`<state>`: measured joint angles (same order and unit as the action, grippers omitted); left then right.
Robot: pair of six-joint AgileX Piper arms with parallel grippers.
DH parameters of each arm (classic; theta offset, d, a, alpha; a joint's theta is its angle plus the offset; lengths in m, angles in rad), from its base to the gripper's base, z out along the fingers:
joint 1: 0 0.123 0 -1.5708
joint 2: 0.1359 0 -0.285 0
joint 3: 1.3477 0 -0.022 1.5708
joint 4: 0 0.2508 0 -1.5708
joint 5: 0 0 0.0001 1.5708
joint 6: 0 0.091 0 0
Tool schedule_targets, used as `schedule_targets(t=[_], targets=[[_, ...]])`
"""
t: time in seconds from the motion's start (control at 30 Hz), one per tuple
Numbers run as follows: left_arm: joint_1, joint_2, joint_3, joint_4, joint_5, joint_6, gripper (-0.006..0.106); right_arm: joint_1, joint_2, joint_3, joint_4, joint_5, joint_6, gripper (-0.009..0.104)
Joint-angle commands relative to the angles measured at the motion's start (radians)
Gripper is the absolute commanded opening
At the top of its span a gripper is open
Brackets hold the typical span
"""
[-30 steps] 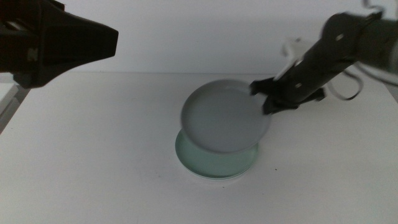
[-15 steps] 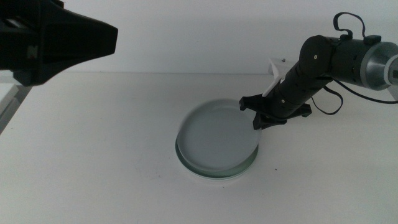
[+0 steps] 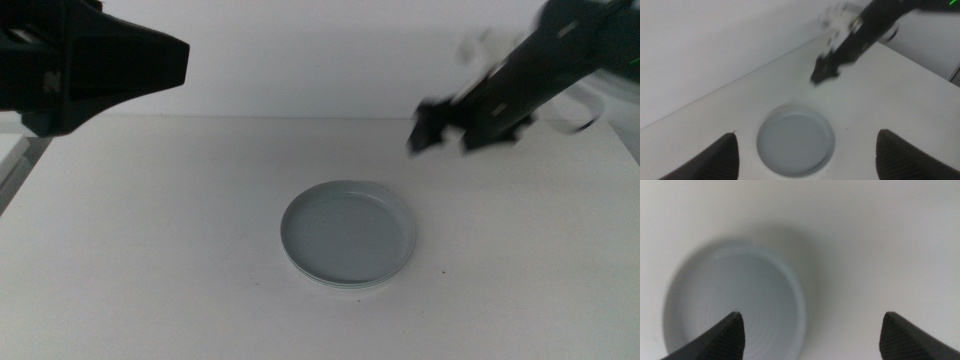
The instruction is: Stack the three bowls on top of each other.
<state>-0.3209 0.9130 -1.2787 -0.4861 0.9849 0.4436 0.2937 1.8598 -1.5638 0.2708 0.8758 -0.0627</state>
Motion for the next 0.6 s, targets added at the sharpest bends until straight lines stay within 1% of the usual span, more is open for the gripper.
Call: schedule_targets(t=[0.0,0.17,0.3,0.4,0.5,0.57], targets=[[0.001,-0.002,0.000,-0.009,-0.012,-0.002,0.094,-0.051,-0.103,-0.013,-0.006,0.017,-0.039,0.093],[0.001,-0.002,0.000,-0.009,-0.012,-0.002,0.094,-0.149,-0.272,-0.002,-0.006,0.048,-0.039,0.093],[0.001,-0.002,0.000,-0.009,-0.012,-0.002,0.094,-0.210,-0.432,0.088,-0.017,0.017,-0.040,0.093],[0.001,-0.002,0.000,-0.009,-0.012,-0.002,0.094,-0.223,-0.556,0.196,-0.079,-0.030,-0.013,0.093],[0.001,-0.002,0.000,-0.009,-0.012,-0.002,0.094,-0.223,-0.683,0.335,-0.089,-0.114,0.000,0.093],[0.001,-0.002,0.000,-0.006,-0.012,-0.002,0.094,-0.223,-0.772,0.440,-0.089,-0.202,0.000,0.093]])
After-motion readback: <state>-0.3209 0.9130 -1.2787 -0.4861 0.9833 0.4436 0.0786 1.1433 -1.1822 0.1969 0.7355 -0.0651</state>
